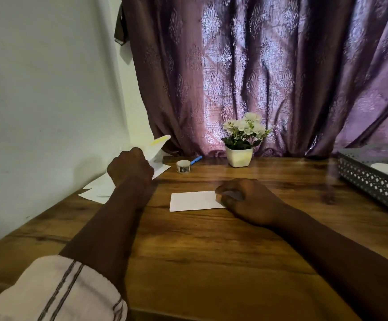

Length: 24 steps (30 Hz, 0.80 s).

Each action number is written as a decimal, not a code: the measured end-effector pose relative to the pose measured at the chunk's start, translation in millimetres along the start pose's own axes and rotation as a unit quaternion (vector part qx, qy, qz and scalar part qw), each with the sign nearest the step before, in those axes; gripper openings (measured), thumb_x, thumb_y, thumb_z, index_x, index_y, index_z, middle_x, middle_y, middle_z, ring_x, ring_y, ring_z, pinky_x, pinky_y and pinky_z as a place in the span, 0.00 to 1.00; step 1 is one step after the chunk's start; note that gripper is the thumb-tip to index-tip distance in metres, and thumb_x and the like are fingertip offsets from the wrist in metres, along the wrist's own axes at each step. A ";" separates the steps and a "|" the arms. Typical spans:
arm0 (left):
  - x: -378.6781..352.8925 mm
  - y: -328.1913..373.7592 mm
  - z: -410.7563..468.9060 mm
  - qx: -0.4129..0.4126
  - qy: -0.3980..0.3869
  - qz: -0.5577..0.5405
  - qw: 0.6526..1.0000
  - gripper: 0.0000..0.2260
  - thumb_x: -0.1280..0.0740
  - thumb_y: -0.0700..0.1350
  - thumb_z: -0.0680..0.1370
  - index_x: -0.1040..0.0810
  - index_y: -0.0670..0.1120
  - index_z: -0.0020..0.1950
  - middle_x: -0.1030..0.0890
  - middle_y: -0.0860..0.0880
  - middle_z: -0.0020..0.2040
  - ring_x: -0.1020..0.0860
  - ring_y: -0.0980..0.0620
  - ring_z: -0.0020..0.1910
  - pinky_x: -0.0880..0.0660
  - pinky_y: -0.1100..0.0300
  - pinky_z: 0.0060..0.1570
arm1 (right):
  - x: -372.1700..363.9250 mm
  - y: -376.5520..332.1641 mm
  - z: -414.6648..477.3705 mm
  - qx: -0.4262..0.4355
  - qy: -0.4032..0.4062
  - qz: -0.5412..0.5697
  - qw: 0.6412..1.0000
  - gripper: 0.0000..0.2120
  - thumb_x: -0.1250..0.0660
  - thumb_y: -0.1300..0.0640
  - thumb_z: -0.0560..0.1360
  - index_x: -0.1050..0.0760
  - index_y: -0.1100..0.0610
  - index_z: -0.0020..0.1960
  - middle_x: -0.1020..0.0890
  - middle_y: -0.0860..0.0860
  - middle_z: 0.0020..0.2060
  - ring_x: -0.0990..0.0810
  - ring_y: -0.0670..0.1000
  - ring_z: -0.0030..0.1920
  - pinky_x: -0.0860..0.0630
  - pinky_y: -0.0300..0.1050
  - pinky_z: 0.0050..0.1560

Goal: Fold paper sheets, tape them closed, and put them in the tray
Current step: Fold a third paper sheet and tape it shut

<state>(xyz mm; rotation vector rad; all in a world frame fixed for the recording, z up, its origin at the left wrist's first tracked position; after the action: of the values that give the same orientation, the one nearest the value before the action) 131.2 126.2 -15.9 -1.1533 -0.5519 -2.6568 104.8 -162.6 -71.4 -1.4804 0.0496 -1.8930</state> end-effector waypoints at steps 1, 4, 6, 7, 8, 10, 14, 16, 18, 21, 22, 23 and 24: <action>7.9 5.7 -0.5 -0.017 0.028 -0.026 0.999 0.11 0.28 0.49 0.77 0.18 0.46 0.56 0.15 0.44 0.50 0.17 0.40 0.50 0.28 0.54 0.44 | 4.1 -1.2 -1.0 0.001 0.022 0.018 1.000 0.15 0.34 0.44 0.81 0.18 0.47 0.64 0.18 0.40 0.63 0.22 0.42 0.63 0.27 0.40 0.60; 25.8 29.8 -6.9 -0.085 0.102 -0.136 0.982 0.08 0.31 0.51 0.79 0.18 0.49 0.53 0.15 0.46 0.47 0.17 0.43 0.47 0.28 0.55 0.41 | 22.2 5.4 -2.6 -0.018 0.136 0.095 0.986 0.14 0.36 0.44 0.82 0.14 0.48 0.56 0.14 0.43 0.53 0.18 0.42 0.53 0.23 0.42 0.56; 30.1 45.9 -15.5 -0.128 0.117 -0.220 0.960 0.05 0.31 0.52 0.79 0.19 0.51 0.51 0.15 0.49 0.46 0.17 0.46 0.45 0.29 0.58 0.40 | 29.9 19.8 -1.0 -0.057 0.194 0.225 0.953 0.16 0.37 0.45 0.83 0.14 0.51 0.51 0.13 0.47 0.48 0.16 0.46 0.50 0.22 0.50 0.55; 31.8 54.0 -20.8 -0.158 0.115 -0.260 0.946 0.05 0.30 0.52 0.79 0.19 0.52 0.51 0.15 0.51 0.45 0.18 0.48 0.43 0.29 0.59 0.40 | 32.4 26.1 -0.3 -0.080 0.211 0.325 0.919 0.18 0.38 0.44 0.83 0.14 0.53 0.51 0.12 0.50 0.46 0.16 0.49 0.48 0.22 0.52 0.53; 33.3 62.9 -27.1 -0.198 0.109 -0.296 0.928 0.04 0.31 0.51 0.79 0.19 0.53 0.50 0.16 0.53 0.44 0.20 0.51 0.41 0.29 0.59 0.39 | 33.5 32.2 -0.2 -0.107 0.214 0.428 0.871 0.22 0.40 0.41 0.83 0.15 0.55 0.51 0.13 0.54 0.45 0.16 0.53 0.45 0.22 0.52 0.49; 38.5 83.4 -43.6 -0.311 0.087 -0.344 0.882 0.03 0.32 0.50 0.80 0.19 0.53 0.50 0.16 0.56 0.44 0.26 0.58 0.38 0.29 0.58 0.38 | 37.1 43.8 -2.3 -0.169 0.177 0.546 0.801 0.34 0.48 0.31 0.81 0.18 0.59 0.58 0.13 0.58 0.47 0.16 0.57 0.45 0.24 0.51 0.47; 42.6 119.8 -74.4 -0.497 0.060 -0.307 0.809 0.08 0.34 0.47 0.79 0.18 0.48 0.54 0.14 0.49 0.48 0.19 0.49 0.44 0.21 0.53 0.47 | 53.8 56.1 -18.7 -0.158 0.069 0.690 0.703 0.44 0.49 0.22 0.74 0.24 0.55 0.71 0.18 0.63 0.64 0.22 0.66 0.64 0.31 0.61 0.68; 39.1 131.8 -84.6 -0.559 0.072 -0.254 0.786 0.09 0.27 0.44 0.77 0.18 0.48 0.56 0.14 0.48 0.50 0.17 0.45 0.48 0.22 0.51 0.49 | 66.5 62.7 -27.4 -0.142 0.047 0.732 0.665 0.44 0.44 0.24 0.74 0.29 0.56 0.77 0.23 0.60 0.71 0.29 0.63 0.74 0.42 0.63 0.78; 34.3 137.7 -88.2 -0.596 0.091 -0.213 0.768 0.11 0.24 0.42 0.75 0.18 0.48 0.57 0.15 0.48 0.51 0.16 0.44 0.48 0.23 0.51 0.46 | 75.3 62.7 -32.7 -0.151 0.020 0.738 0.658 0.49 0.38 0.25 0.72 0.36 0.59 0.80 0.31 0.58 0.77 0.35 0.60 0.79 0.42 0.60 0.79; 28.5 142.2 -89.2 -0.615 0.145 -0.195 0.750 0.10 0.25 0.44 0.76 0.18 0.48 0.56 0.15 0.47 0.54 0.16 0.44 0.47 0.23 0.51 0.41 | 81.4 63.9 -43.2 -0.192 0.007 0.677 0.710 0.42 0.31 0.36 0.75 0.35 0.61 0.79 0.31 0.59 0.77 0.29 0.61 0.74 0.31 0.57 0.74; 27.0 143.6 -91.3 -0.617 0.156 -0.192 0.747 0.09 0.26 0.45 0.77 0.18 0.48 0.56 0.15 0.48 0.54 0.17 0.45 0.47 0.24 0.52 0.41 | 81.3 64.4 -44.0 -0.214 -0.001 0.627 0.749 0.31 0.31 0.45 0.78 0.28 0.61 0.75 0.23 0.60 0.70 0.20 0.60 0.65 0.23 0.54 0.64; 26.8 144.8 -94.2 -0.614 0.161 -0.198 0.747 0.07 0.30 0.45 0.78 0.18 0.48 0.56 0.16 0.48 0.54 0.17 0.46 0.47 0.25 0.53 0.42 | 83.2 66.4 -42.7 -0.227 0.002 0.572 0.788 0.20 0.33 0.54 0.80 0.23 0.61 0.69 0.17 0.59 0.61 0.15 0.58 0.54 0.18 0.51 0.54; 27.5 144.9 -96.4 -0.602 0.152 -0.211 0.755 0.09 0.34 0.46 0.79 0.18 0.48 0.57 0.16 0.48 0.54 0.18 0.46 0.48 0.25 0.54 0.43 | 85.5 64.2 -42.4 -0.233 0.010 0.521 0.821 0.14 0.36 0.62 0.80 0.21 0.60 0.64 0.14 0.59 0.55 0.13 0.56 0.47 0.16 0.48 0.47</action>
<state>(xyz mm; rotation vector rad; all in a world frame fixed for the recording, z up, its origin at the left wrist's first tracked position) 94.8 -46.1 -18.7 -0.7086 1.3305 -3.4862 94.2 -273.7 -43.3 -1.2769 1.1614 -0.9871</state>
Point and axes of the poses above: each hand's wrist, its own z-axis towards the middle knuckle, its own x-axis out of the back of the hand, y = z × x, the point moved 6 cm from there along z, towards the middle knuckle
